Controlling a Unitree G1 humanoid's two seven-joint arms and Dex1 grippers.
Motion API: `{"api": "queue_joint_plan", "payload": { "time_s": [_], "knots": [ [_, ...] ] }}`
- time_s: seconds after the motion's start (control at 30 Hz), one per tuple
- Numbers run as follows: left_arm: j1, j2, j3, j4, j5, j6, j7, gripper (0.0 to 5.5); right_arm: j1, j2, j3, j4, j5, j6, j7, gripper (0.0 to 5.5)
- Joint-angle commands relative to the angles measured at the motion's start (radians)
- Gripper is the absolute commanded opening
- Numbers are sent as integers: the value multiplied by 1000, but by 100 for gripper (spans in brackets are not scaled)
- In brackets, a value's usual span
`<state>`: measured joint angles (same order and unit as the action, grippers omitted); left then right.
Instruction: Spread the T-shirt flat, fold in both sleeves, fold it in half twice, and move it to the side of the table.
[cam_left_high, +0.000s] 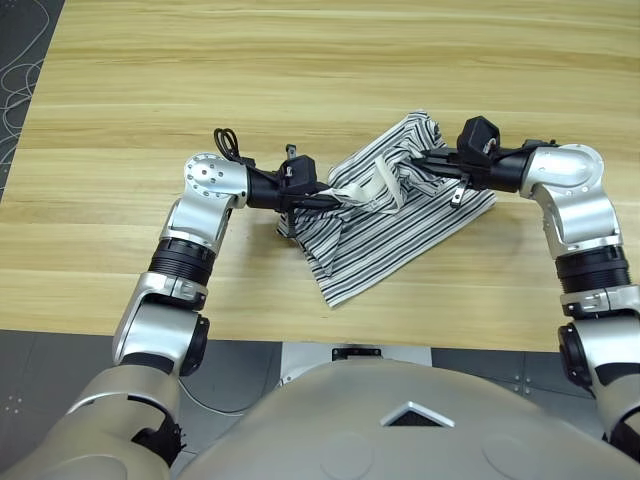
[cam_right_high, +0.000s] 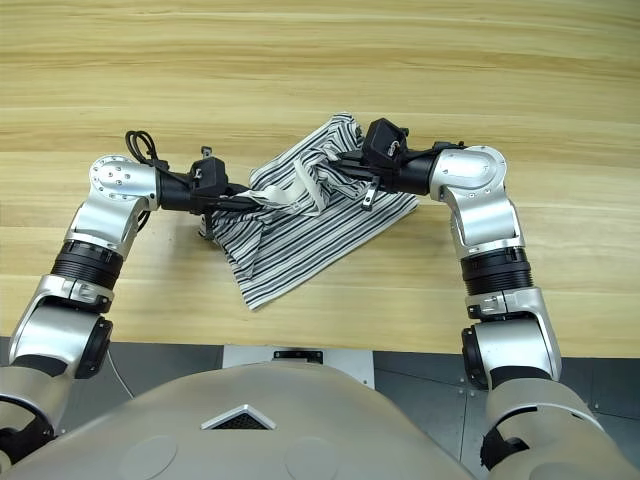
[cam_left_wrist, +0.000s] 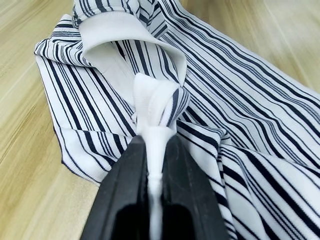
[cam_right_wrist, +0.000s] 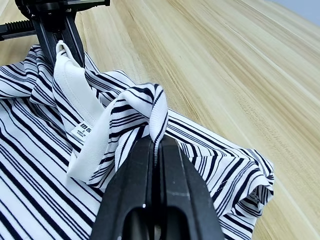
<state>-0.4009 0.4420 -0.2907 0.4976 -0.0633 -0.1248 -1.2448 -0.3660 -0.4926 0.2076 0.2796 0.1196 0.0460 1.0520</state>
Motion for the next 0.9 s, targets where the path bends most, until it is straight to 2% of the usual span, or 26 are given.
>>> {"api": "queue_joint_plan", "payload": {
  "time_s": [0.03, 0.13, 0.33, 0.67, 0.9],
  "knots": [
    [-6, 18, 9, -36, -23, 19, -31, 12, 1, -22, -4, -5, -11, -5, 2, 10],
    [35, 57, 8, -111, -35, 23, -62, 12, 8, -83, -6, -28, -13, 3, 55, 10],
    [142, 218, 33, -404, -153, 84, -209, 12, 52, -256, -23, -134, 29, 29, 229, 10],
    [219, 279, 28, -465, -154, 84, -211, 12, 79, -334, -44, -186, 56, 81, 300, 10],
    [317, 365, 4, -598, -220, 113, -305, 12, 254, -430, -48, -404, 153, 173, 391, 10]
  ]
}}
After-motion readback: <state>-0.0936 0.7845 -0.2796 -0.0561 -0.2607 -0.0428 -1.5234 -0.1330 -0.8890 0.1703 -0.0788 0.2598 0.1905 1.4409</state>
